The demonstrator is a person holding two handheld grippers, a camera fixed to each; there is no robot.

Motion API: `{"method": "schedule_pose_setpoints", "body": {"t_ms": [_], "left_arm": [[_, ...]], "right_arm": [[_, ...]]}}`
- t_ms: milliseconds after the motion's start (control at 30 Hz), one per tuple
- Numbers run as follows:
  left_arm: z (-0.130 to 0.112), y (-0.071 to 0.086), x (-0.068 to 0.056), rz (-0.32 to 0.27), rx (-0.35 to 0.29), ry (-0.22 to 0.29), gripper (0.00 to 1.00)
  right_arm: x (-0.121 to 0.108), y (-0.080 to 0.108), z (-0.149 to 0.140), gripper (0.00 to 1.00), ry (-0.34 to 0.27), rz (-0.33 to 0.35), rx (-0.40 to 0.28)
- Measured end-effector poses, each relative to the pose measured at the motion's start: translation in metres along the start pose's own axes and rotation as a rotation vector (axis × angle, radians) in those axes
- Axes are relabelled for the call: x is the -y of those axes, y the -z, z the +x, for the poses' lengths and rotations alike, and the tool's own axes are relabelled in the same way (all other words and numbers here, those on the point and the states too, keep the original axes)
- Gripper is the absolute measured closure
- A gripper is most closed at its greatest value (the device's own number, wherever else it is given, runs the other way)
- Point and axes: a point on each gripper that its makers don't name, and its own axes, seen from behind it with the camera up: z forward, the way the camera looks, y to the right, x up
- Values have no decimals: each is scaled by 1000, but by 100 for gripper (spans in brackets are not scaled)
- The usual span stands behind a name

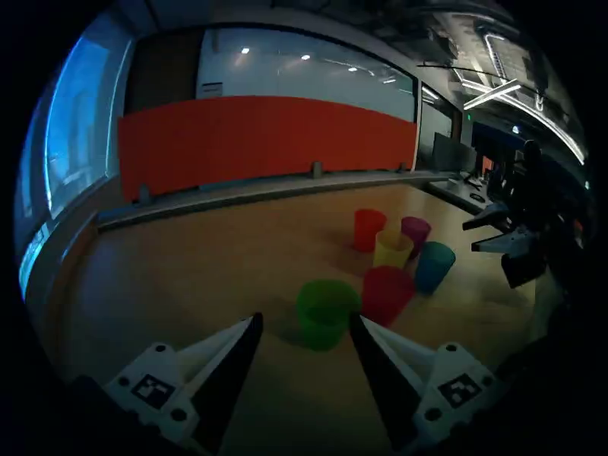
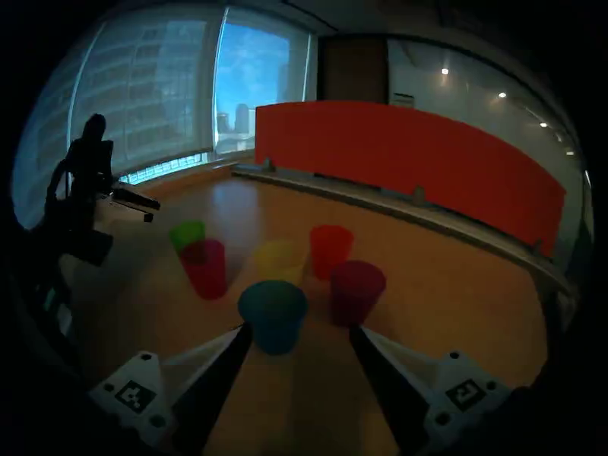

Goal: Pour water

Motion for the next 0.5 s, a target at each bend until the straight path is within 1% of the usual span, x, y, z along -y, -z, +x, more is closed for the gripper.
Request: {"method": "schedule_pose_setpoints", "body": {"t_ms": [200,300,500], "left_arm": [[14,14,-4,42,-89,30,17],[19,20,-4,64,-123,40,17],[32,31,0,127,-189,34,17]], "right_arm": [[-9,10,10,1,-11,-74,-54],[-15,14,16,1,-19,-118,-83],[-35,26,33,1,-39,-236,-175]]}}
